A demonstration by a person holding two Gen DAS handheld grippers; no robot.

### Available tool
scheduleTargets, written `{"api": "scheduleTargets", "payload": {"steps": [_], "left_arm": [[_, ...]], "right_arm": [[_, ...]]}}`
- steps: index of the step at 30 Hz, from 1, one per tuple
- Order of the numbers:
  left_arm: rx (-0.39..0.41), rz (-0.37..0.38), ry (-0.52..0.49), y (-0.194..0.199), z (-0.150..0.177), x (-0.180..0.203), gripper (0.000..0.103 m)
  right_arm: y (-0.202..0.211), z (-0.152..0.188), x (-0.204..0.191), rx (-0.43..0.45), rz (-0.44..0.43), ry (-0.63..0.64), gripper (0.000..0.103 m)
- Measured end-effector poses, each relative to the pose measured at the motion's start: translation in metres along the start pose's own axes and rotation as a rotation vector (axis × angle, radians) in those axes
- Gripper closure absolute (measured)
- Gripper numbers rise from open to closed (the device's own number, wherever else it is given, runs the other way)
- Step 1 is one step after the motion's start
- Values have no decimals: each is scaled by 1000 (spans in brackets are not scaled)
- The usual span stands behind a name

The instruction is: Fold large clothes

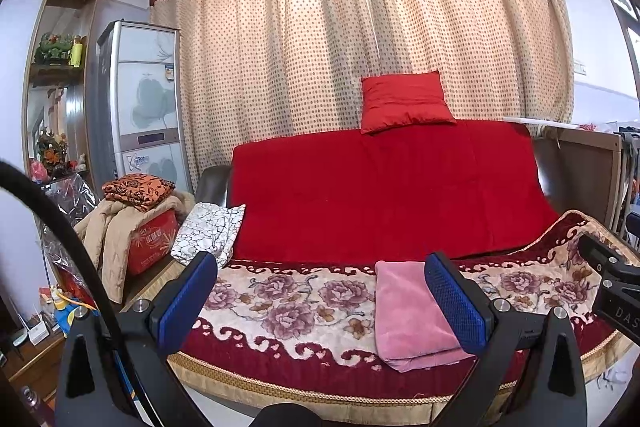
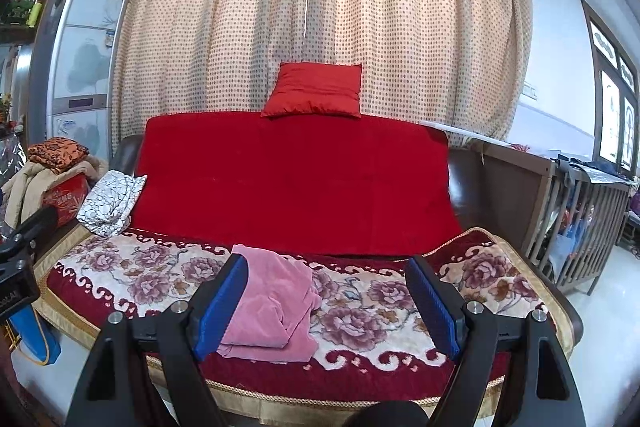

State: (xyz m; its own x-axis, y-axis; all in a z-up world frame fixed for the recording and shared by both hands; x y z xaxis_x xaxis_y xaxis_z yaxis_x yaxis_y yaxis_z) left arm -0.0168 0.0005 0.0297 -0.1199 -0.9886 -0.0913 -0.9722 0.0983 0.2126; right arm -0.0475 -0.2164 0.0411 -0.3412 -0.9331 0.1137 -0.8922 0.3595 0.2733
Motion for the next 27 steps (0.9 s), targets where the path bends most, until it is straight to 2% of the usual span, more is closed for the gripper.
{"api": "scheduleTargets", "payload": {"steps": [20,27], "left_arm": [[-30,21,-25,-6,7,11,0],[-69,24,-41,-17,18,14,0]], "right_arm": [[-6,5,5,-23,5,-7,19],[-19,14,1,-62,9,6,19]]}}
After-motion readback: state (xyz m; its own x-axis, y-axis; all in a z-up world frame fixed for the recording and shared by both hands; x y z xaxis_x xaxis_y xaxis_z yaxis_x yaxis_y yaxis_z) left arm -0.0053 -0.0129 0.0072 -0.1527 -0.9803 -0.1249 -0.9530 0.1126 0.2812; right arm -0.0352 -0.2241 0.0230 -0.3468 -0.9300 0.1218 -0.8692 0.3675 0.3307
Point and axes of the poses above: each gripper's, at about its wrist camera, not at the fingertips, and y roughly against the way its jaws point, x to its right, z to its underside, the point moved 3 cm from there along -y, roughly the way its jaws point, and after that the axes turned 8 degrees about z, right-handed, at the moved point
